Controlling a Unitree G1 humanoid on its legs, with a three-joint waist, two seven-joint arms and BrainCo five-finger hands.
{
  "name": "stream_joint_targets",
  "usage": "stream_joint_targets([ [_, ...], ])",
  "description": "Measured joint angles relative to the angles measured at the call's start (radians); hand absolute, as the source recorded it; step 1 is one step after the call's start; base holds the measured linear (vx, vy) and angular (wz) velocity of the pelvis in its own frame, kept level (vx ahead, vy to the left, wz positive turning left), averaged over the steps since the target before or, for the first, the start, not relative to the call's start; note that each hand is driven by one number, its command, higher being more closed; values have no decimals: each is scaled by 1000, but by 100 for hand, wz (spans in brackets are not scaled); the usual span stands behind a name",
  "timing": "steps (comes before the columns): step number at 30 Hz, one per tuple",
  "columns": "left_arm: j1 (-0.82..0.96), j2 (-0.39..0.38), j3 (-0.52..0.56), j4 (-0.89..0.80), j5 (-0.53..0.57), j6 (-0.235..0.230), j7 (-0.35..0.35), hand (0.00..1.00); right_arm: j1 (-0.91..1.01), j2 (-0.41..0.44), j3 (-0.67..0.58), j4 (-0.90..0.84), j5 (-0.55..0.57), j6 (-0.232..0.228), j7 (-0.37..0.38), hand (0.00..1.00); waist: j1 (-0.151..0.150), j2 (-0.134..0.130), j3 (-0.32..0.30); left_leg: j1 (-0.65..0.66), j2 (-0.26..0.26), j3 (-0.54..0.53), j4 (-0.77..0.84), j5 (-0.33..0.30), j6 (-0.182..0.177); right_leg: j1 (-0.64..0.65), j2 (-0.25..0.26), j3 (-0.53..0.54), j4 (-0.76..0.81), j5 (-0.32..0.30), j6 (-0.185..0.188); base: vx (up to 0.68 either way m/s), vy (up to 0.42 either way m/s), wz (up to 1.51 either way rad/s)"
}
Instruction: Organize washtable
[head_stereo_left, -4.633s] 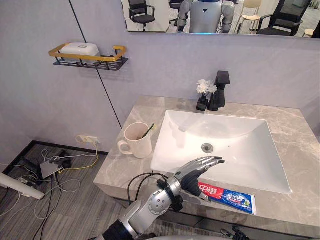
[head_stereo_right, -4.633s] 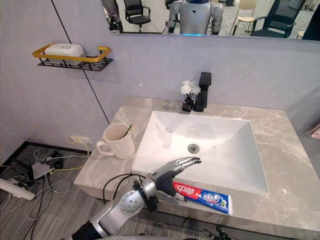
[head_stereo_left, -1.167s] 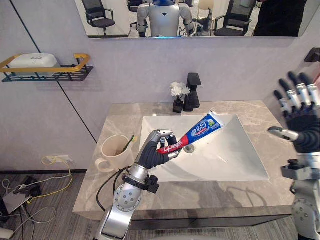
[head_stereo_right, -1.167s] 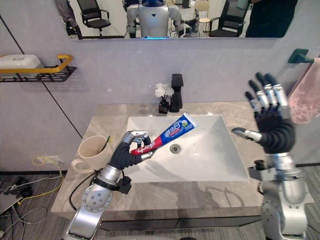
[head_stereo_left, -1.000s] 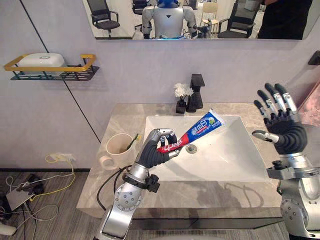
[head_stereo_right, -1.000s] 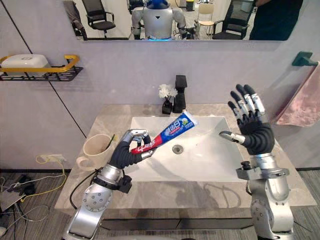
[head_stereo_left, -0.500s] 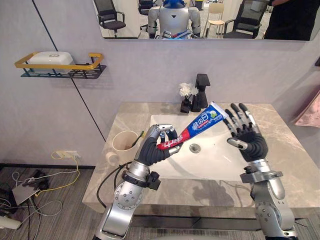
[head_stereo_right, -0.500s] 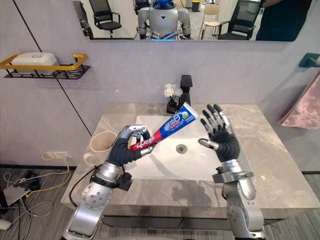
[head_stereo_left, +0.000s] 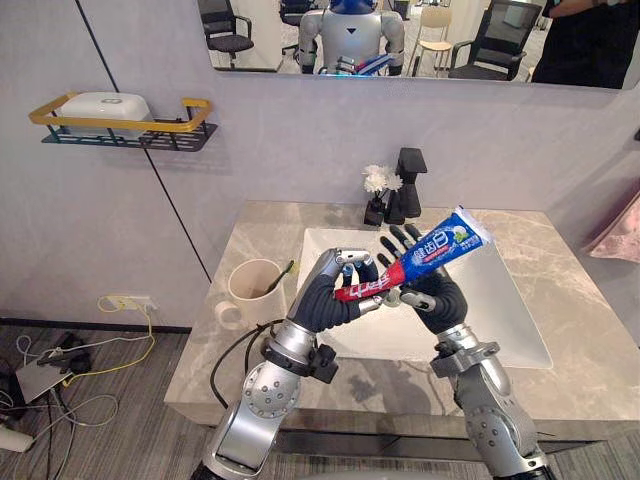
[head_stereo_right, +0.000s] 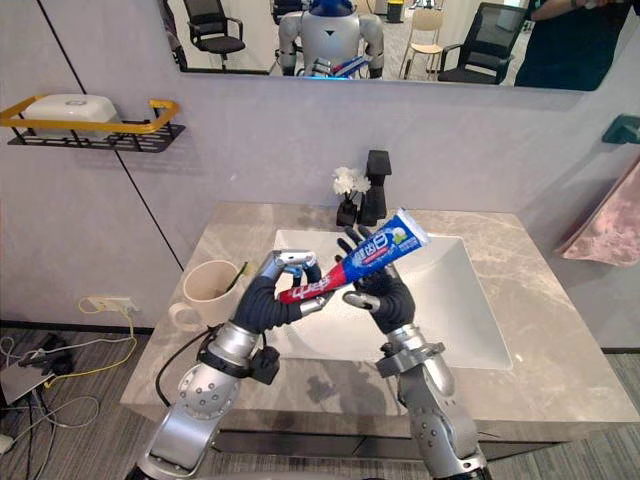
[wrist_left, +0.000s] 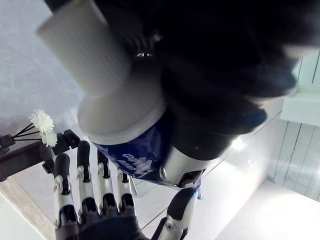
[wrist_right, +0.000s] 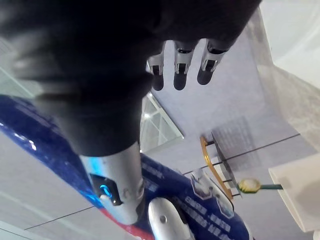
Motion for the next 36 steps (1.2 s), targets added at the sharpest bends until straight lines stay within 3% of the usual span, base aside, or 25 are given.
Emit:
stream_joint_targets([
  [15,15,-23,14,88,-25,-4,1,100,-64,12,60,11,-18,11,-4,0,10,-25,17,2,-7,-7,-19,11,2,1,-2,-8,-11,1,2,-6,1,1],
  [22,37,-47,22,114,-36,-22,4,100,-65,17,60,11,-24,16,-11,0,11,-18,22,4,-6,-7,-19,11,2,0,-2,-8,-11,1,2,-22,-4,0],
  [23,37,-48,23,123,-40,-25,4,100,-65,17,60,11,-25,16,-11,100,11,-16,23,5,-6,-7,-19,11,2,0,-2,-8,-11,1,2,-43,-5,0],
  [36,79,-80,50,151,-64,-56,-1,100,-84,49,60,11,-46,17,-67,100,11,-13,25,2,-5,-6,-19,11,2,-3,-1,-7,-15,1,2,-3,0,0],
])
